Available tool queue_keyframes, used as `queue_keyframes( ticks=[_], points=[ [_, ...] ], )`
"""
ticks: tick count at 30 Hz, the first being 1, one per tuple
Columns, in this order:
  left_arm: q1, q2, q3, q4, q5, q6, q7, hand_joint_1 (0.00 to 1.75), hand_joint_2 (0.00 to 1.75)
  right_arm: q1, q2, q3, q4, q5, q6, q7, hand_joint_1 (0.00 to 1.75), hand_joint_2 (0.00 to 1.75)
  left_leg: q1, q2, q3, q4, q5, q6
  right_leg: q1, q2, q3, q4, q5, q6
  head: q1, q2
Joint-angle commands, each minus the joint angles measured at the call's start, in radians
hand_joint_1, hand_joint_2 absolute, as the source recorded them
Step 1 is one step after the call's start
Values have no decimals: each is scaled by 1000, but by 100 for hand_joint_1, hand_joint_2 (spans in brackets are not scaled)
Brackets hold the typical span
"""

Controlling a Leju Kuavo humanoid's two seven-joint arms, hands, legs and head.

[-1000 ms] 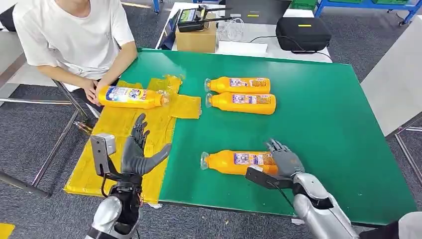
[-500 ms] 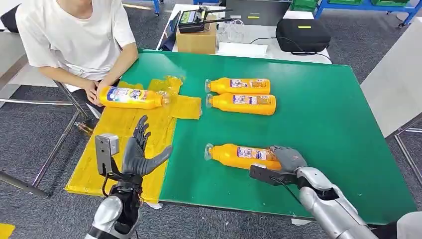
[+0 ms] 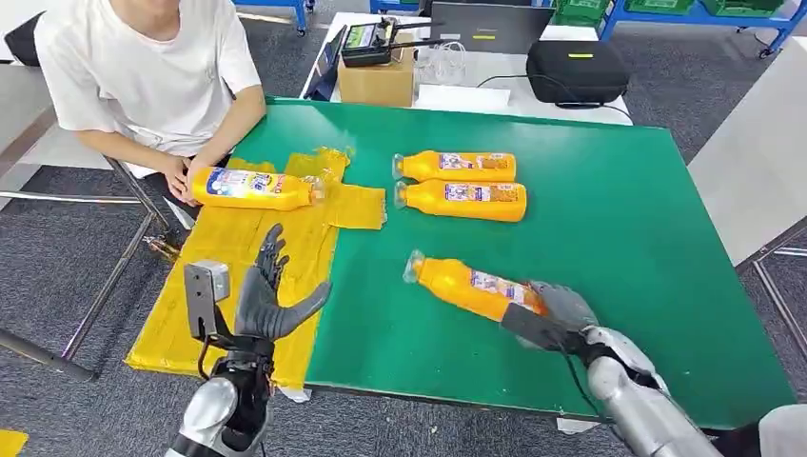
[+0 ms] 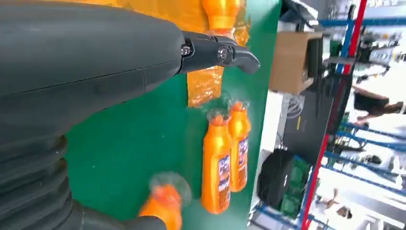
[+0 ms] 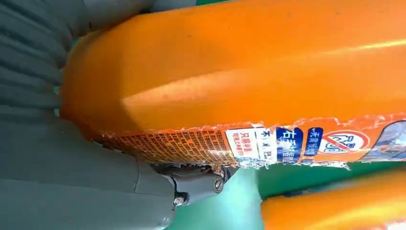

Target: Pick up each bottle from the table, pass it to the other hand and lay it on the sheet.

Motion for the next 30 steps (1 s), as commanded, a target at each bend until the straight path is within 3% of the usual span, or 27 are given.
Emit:
queue_keyframes(
  ticks=[1,2,3,5,6,10,14,15,20,22,25,29,30],
  points=[
    [94,39,-47,-17,190,-153,40,0,175,295,278,-242,-386,-138,-140,-131,175,175,1,4,2,-6,0,2,2,4,-2,-3,0,-7,-1,0],
    [108,63,-64,-20,282,-235,70,0,175,300,296,-249,-409,-148,-157,-137,175,175,1,6,1,-5,-1,1,2,6,-4,-1,0,-6,-2,0],
    [128,92,-82,-27,266,-282,11,0,175,295,318,-251,-421,-125,-210,-171,175,175,2,5,-1,-4,-1,1,2,5,-5,-1,-1,-6,-2,0],
    [145,88,-88,-24,294,-317,9,0,175,290,340,-250,-439,-114,-244,-191,175,175,-1,4,-4,-6,0,2,1,4,-9,0,-1,-7,-2,0],
    [137,87,-99,-14,230,-287,-29,0,175,289,355,-251,-449,-126,-257,-205,175,175,0,1,-10,-2,0,1,1,1,-12,2,-1,-3,-2,0],
    [76,57,-137,48,133,-221,-40,0,175,275,378,-230,-446,-101,-322,-256,175,175,-1,0,-12,-3,0,3,0,0,-13,1,-1,-4,0,0],
    [55,48,-139,94,139,-238,-34,0,175,253,415,-198,-383,-134,-304,-263,175,175,-2,0,-12,-4,1,2,-2,0,-14,0,0,-5,-2,0],
    [56,59,-147,87,177,-318,-60,0,175,238,421,-167,-350,-148,-282,-273,175,175,-2,0,-12,-3,1,1,-1,0,-14,0,0,-4,-1,0],
    [79,48,-146,14,120,-340,-133,0,175,207,446,-82,-262,-150,-239,-280,175,175,-1,1,-12,-3,0,1,-1,2,-15,1,0,-3,-1,0],
    [69,51,-176,11,67,-328,-130,0,175,209,454,-59,-274,-153,-289,-367,175,175,-1,2,-12,-3,0,2,0,2,-15,1,0,-4,-1,0],
    [49,29,-182,50,139,-374,-107,0,175,201,465,-82,-285,-160,-360,-371,175,175,-1,-1,-12,-4,1,3,-1,0,-14,0,0,-5,-1,0],
    [46,29,-193,44,120,-361,-136,0,175,178,466,-94,-259,-183,-354,-355,175,175,-2,0,-12,-4,1,4,-1,0,-14,-1,0,-5,-1,0],
    [51,21,-183,43,218,-426,-104,0,175,164,457,-70,-236,-149,-357,-364,175,175,-2,-1,-13,-3,1,3,-1,0,-14,0,0,-4,0,0]
  ],
)
